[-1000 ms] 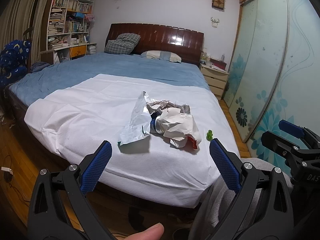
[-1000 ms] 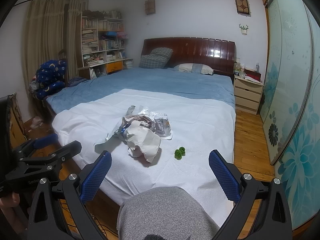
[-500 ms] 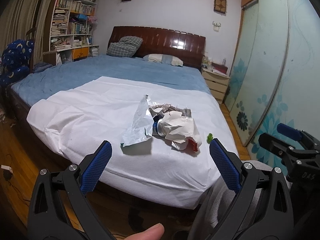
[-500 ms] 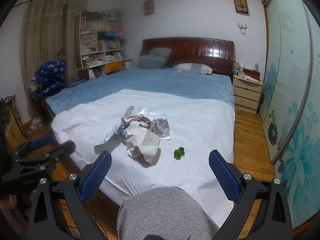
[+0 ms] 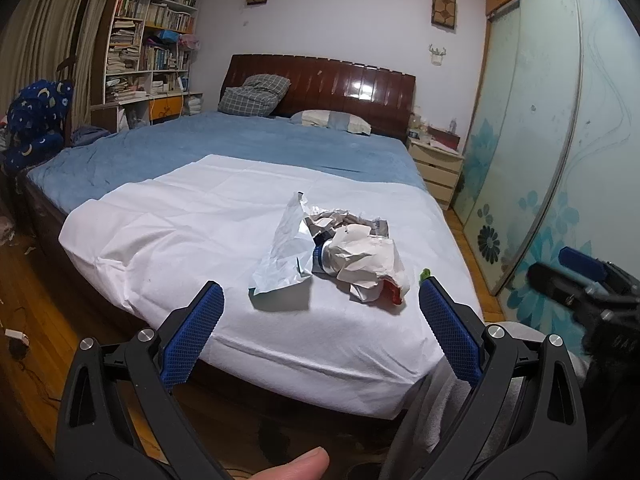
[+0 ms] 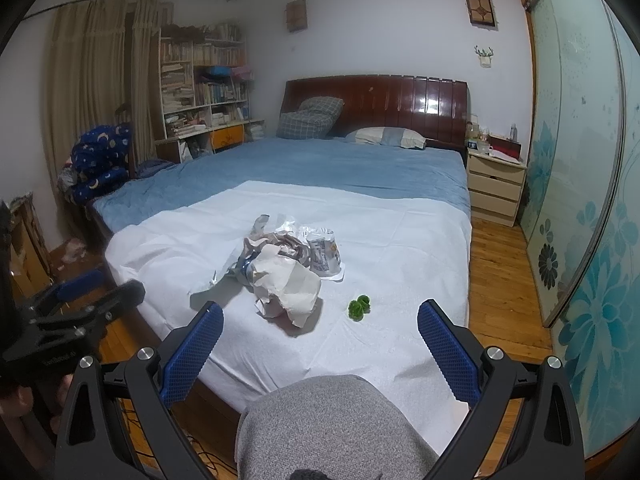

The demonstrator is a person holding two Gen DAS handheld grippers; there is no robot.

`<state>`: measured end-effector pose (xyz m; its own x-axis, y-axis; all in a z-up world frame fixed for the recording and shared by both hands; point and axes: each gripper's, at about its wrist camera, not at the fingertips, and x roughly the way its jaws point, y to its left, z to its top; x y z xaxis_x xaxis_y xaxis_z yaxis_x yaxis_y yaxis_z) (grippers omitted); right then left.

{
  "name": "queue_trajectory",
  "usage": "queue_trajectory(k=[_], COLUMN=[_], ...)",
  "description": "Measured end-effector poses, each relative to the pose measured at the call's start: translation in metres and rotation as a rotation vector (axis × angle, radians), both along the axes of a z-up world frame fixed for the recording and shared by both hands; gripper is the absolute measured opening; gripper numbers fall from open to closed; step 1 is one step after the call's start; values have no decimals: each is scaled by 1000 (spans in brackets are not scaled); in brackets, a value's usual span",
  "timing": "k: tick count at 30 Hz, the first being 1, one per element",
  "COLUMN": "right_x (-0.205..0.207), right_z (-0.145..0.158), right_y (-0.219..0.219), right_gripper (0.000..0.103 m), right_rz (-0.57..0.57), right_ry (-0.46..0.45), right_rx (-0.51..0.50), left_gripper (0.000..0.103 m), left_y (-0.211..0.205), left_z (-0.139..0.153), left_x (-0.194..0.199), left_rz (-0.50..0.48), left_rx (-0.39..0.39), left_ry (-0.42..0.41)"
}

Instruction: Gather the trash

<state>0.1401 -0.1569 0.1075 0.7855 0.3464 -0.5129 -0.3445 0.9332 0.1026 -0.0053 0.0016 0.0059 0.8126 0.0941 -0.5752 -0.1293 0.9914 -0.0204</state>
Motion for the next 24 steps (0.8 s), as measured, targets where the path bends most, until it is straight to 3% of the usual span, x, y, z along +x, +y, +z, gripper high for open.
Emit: queue_trajectory(k=[2, 6, 9, 11, 16, 19, 21, 24], right_x=[6, 51, 91, 123, 188, 214, 227, 239], right_z=[4, 1, -7, -18, -63, -90, -105, -124], right_y=[-10, -34, -46, -51, -31, -6, 10, 25], right_gripper=[96, 96, 96, 96, 95, 80, 79, 79], right_rz=[-10, -35, -69, -86, -27, 47, 78, 67], right_ry=[20, 179, 272, 324, 448, 532, 552, 548], right_rx=[43, 113, 109, 70, -9, -54, -91, -159], left_gripper=[97, 97, 97, 97, 97, 97, 97, 97], left_y=[2, 8, 14, 18, 16, 19, 23, 26], left_z=[-1, -4, -9, -15, -30, -43, -48, -55], left_x=[2, 11, 21, 33, 61, 83, 93, 106], left_rz=[5, 8, 3, -4, 3, 25, 33, 52], left_rx=[-14, -71, -136, -191, -176, -167, -184, -150], left_ry=[-5, -30, -32, -10, 41, 89, 122, 145])
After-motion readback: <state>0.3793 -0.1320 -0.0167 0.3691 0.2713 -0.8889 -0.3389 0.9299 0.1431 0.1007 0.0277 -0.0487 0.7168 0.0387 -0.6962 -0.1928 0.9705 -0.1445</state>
